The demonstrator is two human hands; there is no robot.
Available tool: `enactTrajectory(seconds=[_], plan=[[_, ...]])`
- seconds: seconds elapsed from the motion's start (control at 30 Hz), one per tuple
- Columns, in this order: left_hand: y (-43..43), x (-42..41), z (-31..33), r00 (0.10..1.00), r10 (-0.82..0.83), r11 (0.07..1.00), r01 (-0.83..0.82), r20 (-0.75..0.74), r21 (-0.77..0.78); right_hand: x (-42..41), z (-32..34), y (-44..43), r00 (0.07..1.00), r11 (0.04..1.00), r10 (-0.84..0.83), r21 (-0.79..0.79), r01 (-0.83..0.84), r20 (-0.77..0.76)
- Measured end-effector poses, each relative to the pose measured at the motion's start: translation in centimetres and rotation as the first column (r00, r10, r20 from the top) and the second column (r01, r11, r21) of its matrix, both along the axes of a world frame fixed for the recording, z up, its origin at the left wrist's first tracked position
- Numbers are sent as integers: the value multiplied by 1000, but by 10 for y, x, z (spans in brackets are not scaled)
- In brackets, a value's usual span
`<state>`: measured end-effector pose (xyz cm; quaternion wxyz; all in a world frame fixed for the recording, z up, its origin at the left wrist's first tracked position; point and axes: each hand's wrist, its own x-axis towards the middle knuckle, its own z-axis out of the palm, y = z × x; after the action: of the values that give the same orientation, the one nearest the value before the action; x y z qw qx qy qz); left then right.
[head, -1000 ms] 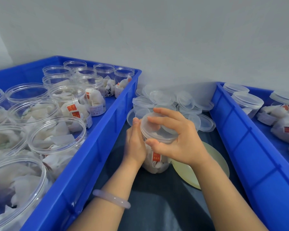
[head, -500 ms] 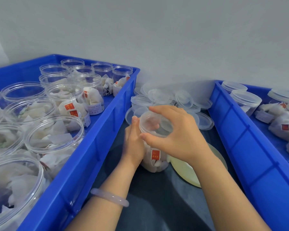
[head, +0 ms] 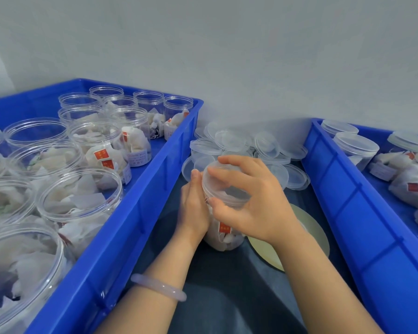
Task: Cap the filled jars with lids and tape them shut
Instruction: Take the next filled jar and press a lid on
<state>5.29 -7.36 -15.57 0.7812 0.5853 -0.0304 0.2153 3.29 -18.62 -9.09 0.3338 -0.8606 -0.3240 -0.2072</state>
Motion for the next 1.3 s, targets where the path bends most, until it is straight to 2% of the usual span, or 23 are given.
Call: enactTrajectory(seconds=[0.23,0.47,0.57,0.67,0.77,0.83,0.97,1.1,1.17,1.23,1.3], plan=[[1,-1,-1,999,33,999,-32,-17,27,1,1,-2,999,999,31,-18,-30,30],[-2,-3,1,993,117,990,-119,29,69,2,1,4,994,999,-41,-5,40,-99],[-3,-3,-1,995,100,994,-100,14,45,1,3,5,992,997,-71,-38,67,-107],[-2,-4,-2,996,86,994,-87,27,65,-1,6,5,991,989,-70,-139,54,-116],[2,-2,-2,998,60,992,-63,33,108,0,14,2,979,987,-41,-161,9,-199],[3,-1,0,1000,-10,996,9,10,88,3,20,3,974,983,-28,-182,-14,-225],[2,1,-4,999,-45,999,45,-15,-5,4,19,8,985,966,-82,-254,42,-149],[-3,-2,-4,1000,-11,999,13,22,-52,-2,9,13,980,975,-173,-156,157,-100],[-5,-4,-3,1000,7,995,-4,28,-99,-5,7,20,958,954,-274,-148,260,-83],[-4,-4,-2,999,-40,990,42,22,-138,-10,7,25,932,907,-362,-239,347,-24],[-3,-1,-2,997,-80,984,81,14,-158,-17,8,22,939,877,-344,-357,323,5]])
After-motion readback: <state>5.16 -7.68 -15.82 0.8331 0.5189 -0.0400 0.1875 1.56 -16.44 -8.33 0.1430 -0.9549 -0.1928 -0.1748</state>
